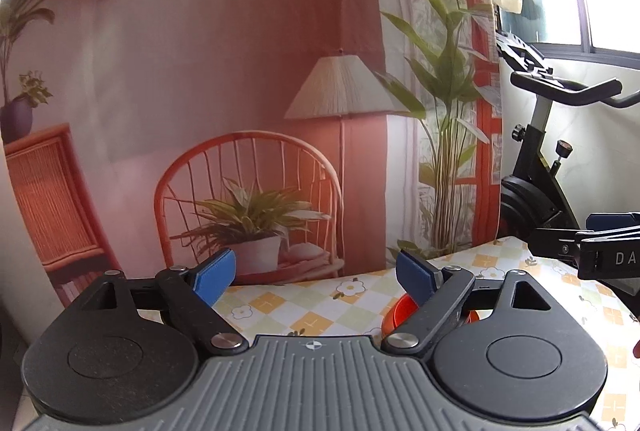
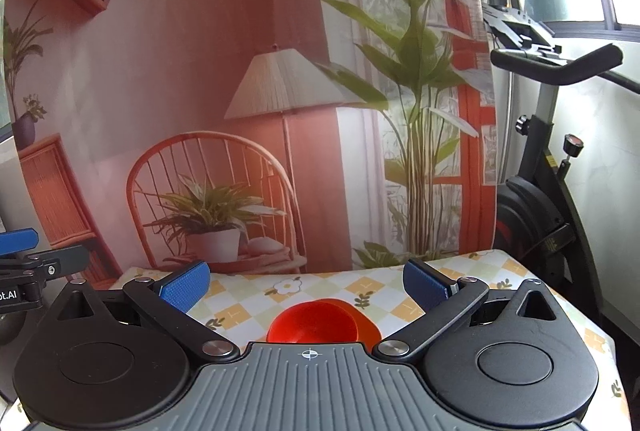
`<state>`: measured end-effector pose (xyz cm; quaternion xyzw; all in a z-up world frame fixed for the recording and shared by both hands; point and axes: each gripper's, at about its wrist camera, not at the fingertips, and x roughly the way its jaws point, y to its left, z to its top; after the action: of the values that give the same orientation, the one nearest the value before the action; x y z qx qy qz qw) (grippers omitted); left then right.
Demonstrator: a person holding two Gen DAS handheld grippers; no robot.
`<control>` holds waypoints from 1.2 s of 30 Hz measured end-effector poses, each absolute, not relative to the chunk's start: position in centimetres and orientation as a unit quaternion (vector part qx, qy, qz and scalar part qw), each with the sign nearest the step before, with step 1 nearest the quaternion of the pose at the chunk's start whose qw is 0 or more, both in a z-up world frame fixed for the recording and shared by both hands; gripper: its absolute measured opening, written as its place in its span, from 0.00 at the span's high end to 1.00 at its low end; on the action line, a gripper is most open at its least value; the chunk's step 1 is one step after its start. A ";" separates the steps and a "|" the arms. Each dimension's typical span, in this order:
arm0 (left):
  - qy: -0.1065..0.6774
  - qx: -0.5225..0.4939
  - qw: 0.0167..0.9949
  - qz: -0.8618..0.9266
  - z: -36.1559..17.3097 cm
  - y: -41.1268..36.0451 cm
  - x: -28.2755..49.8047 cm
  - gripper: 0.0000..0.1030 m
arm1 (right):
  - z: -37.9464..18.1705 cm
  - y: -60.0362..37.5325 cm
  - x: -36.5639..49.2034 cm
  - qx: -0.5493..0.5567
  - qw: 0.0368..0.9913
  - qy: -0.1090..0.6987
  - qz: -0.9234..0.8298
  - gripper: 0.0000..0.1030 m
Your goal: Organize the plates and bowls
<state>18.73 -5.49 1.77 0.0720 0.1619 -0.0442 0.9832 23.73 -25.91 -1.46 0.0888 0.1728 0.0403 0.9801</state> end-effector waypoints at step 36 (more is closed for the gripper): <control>0.118 0.032 0.992 -0.026 6.3 -1.9 9.6 0.14 | 3.3 -24.2 13.6 0.073 0.989 0.120 0.046 0.00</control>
<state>9.58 -1.91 6.25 0.0320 0.1183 -0.0260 0.9921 13.57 -24.22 3.35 0.0730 0.1198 0.0463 0.9890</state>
